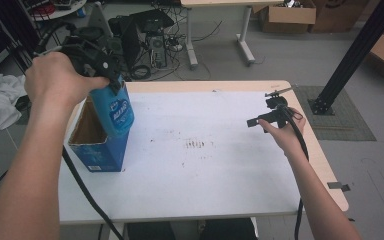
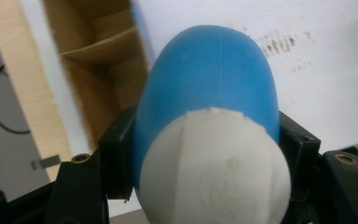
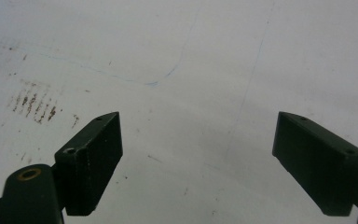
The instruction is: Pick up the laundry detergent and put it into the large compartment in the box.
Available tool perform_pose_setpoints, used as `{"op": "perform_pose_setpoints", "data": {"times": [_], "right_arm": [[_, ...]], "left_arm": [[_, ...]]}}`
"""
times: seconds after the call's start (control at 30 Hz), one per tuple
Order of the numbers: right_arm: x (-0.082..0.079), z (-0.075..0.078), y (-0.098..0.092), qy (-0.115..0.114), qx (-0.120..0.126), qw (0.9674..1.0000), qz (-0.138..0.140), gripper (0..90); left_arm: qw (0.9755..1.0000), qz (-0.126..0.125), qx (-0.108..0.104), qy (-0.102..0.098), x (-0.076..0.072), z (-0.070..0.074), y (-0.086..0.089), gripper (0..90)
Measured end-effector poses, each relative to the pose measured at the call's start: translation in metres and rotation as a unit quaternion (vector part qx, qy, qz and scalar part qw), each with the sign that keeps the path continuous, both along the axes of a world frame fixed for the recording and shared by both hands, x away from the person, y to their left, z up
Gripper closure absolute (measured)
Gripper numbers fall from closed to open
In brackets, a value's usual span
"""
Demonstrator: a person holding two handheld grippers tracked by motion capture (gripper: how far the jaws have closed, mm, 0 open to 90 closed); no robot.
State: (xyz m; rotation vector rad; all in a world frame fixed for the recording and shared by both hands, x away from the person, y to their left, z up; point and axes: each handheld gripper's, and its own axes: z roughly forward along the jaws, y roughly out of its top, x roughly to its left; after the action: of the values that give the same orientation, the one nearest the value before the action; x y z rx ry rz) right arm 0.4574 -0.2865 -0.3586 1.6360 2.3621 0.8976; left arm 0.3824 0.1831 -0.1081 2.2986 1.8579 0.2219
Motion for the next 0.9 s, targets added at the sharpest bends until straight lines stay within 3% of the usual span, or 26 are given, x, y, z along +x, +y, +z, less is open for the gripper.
{"op": "perform_pose_setpoints", "data": {"times": [0.23, 0.37, 0.63, 0.9], "right_arm": [[0.001, -0.001, -0.001, 0.001, 0.001, 1.0, -0.001, 16.0], [0.003, -0.002, -0.002, 0.006, 0.0, 1.0, -0.001, 16.0], [0.005, -0.004, -0.003, 0.007, 0.001, 1.0, -0.002, 16.0], [0.006, -0.005, -0.005, 0.011, 0.002, 0.9999, -0.003, 16.0]], "left_arm": [[0.9988, 0.047, 0.001, -0.009, 0.004, 0.005, 0.021, 37.4], [0.9966, 0.082, 0.001, -0.008, 0.007, 0.005, 0.035, 37.4], [0.9939, 0.109, 0.005, -0.011, 0.011, -0.003, 0.049, 37.5], [0.993, 0.118, 0.002, 0.0, 0.016, -0.025, 0.058, 37.6]]}}
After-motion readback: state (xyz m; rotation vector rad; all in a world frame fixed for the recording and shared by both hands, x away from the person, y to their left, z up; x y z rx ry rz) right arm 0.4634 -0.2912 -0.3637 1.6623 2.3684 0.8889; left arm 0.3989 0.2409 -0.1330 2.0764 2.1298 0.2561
